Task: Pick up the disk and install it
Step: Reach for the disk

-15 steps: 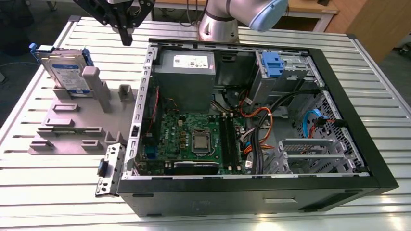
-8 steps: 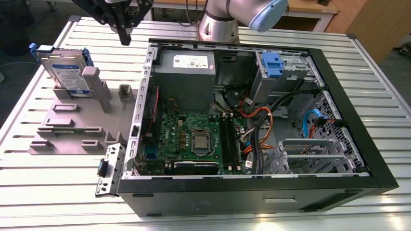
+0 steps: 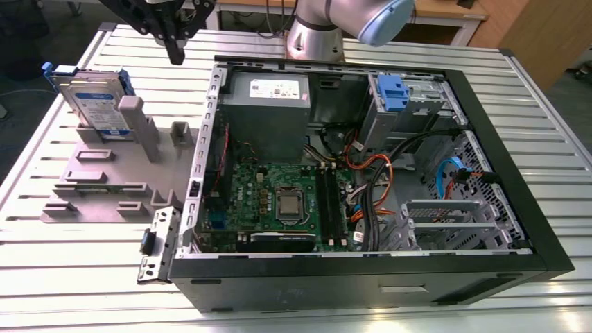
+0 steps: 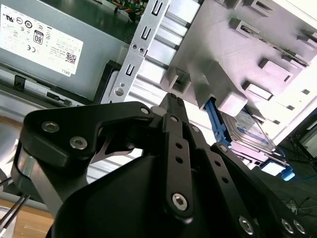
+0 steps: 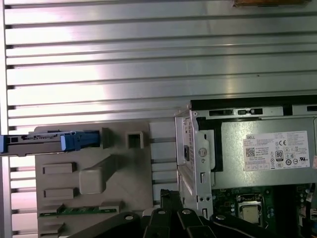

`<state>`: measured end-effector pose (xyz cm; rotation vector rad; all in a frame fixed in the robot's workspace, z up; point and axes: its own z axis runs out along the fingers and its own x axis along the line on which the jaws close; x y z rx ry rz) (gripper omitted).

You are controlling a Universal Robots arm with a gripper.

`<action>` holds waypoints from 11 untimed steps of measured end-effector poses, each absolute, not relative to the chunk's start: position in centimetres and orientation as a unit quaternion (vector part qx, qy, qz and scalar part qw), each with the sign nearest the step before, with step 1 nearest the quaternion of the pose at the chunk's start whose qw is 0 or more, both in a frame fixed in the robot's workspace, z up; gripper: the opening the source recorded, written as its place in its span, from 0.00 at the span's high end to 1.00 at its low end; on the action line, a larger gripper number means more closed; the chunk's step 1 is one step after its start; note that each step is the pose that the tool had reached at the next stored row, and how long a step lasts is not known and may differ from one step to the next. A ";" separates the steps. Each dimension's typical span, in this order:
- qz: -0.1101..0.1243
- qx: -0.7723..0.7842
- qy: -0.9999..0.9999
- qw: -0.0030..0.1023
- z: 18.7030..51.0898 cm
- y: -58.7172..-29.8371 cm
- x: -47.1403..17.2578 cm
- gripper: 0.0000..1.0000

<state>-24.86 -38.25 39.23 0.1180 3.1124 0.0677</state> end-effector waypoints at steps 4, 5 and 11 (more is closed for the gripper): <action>0.022 0.038 0.999 0.013 39.2 -38.2 -25.1 0.89; 0.022 0.038 0.999 0.013 39.2 -38.2 -25.2 0.89; 0.022 0.038 0.999 0.013 39.2 -38.1 -25.6 0.89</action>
